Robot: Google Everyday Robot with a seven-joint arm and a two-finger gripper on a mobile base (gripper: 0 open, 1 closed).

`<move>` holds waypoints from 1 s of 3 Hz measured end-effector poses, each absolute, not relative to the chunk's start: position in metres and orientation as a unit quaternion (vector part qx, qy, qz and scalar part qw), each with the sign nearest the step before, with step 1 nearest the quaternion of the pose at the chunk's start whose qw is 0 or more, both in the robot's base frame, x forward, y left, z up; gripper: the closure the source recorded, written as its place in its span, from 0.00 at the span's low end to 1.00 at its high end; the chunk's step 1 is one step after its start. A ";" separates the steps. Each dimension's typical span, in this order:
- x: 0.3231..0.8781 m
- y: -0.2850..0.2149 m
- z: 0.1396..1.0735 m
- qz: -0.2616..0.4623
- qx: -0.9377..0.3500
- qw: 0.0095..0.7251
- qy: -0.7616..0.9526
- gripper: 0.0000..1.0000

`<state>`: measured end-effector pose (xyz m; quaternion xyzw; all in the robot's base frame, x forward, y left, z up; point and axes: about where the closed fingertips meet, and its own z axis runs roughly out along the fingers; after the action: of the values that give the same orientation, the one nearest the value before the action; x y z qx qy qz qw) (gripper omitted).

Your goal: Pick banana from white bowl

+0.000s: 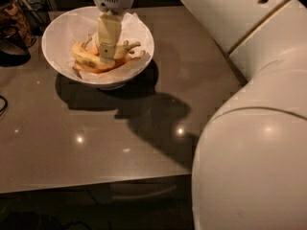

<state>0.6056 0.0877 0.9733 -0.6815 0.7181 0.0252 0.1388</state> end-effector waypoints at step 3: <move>0.626 0.081 0.948 0.050 -0.660 0.118 0.741 0.25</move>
Offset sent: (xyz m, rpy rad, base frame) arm -0.0011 -0.0363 -0.0286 -0.0728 0.1685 -0.0675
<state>0.6255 0.0808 0.9482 -0.6597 0.7405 0.0498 0.1179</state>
